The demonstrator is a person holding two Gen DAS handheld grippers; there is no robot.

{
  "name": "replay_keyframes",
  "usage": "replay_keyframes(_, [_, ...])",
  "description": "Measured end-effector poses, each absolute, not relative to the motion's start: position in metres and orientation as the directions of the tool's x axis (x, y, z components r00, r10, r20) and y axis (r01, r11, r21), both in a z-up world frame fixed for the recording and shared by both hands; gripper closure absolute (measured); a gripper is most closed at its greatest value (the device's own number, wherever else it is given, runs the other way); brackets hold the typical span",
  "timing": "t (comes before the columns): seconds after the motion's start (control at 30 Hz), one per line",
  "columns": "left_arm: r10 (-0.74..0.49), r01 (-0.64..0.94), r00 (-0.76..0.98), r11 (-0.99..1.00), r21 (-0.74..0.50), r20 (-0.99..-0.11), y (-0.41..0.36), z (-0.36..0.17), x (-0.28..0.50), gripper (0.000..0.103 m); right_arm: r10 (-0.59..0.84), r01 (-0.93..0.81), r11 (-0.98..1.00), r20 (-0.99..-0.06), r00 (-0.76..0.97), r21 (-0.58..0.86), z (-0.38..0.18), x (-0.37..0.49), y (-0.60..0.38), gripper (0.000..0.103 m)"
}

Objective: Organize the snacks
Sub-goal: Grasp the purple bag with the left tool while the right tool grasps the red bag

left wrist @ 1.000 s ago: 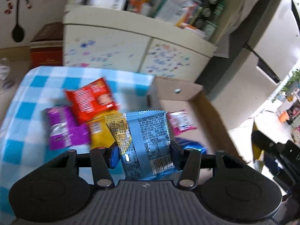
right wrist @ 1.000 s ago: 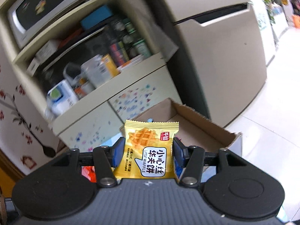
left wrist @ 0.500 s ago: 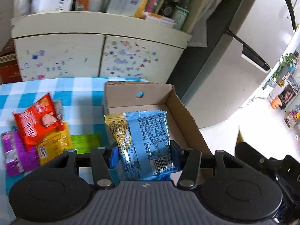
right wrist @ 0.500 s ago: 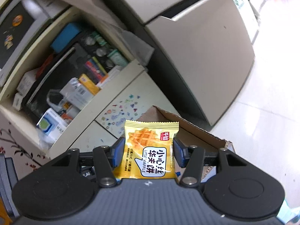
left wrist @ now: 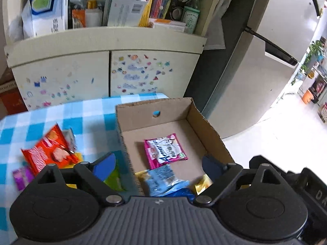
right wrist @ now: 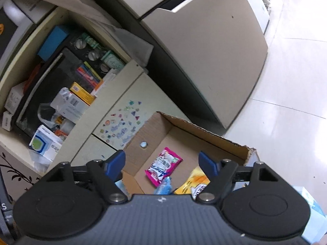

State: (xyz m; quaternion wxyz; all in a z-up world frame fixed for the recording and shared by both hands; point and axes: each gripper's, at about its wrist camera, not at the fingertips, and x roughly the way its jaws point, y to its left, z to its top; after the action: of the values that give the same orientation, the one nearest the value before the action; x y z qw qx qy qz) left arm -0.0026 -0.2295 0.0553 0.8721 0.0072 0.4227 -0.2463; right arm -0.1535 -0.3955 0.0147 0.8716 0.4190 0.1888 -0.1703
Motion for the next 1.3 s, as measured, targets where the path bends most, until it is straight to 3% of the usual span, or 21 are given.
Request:
replay_keyframes(0.37, [-0.352, 0.385, 0.598, 0.914, -0.127, -0.720, -0.148, 0.086, -0.001, 0.009, -0.091, 0.346, 0.745, -0.428, 0.899, 0.570, 0.024, -0.137, -0.359, 0.020])
replay_keyframes(0.57, [-0.283, 0.276, 0.628, 0.952, -0.133, -0.725, -0.090, 0.106, 0.004, 0.007, 0.034, 0.190, 0.828, -0.384, 0.923, 0.528, 0.030, -0.131, -0.336, 0.020])
replay_keyframes(0.67, [-0.273, 0.242, 0.642, 0.959, -0.149, -0.717, -0.058, 0.107, 0.006, 0.005, 0.093, 0.118, 0.866, -0.389, 0.916, 0.485, 0.029, -0.127, -0.321, 0.015])
replay_keyframes(0.93, [-0.243, 0.179, 0.613, 0.970, -0.167, -0.752, 0.018, 0.078, 0.006, 0.005, 0.146, -0.010, 0.961, -0.480, 0.865, 0.276, 0.018, -0.127, -0.271, 0.015])
replay_keyframes(1.07, [-0.234, 0.119, 0.554, 0.972, -0.202, -0.799, 0.040, 0.052, 0.012, 0.005, 0.164, -0.019, 0.965, -0.548, 0.821, 0.261, 0.026, -0.118, -0.249, 0.015])
replay_keyframes(1.17, [-0.243, 0.098, 0.532, 0.969, -0.225, -0.811, 0.042, 0.037, 0.018, 0.004, 0.234, -0.121, 0.961, -0.501, 0.833, 0.249, 0.041, -0.110, -0.229, 0.008])
replay_keyframes(1.3, [-0.231, 0.070, 0.509, 0.971, -0.227, -0.829, 0.036, 0.015, 0.031, 0.004, 0.239, -0.163, 0.969, -0.524, 0.818, 0.187, 0.032, -0.083, -0.211, 0.007])
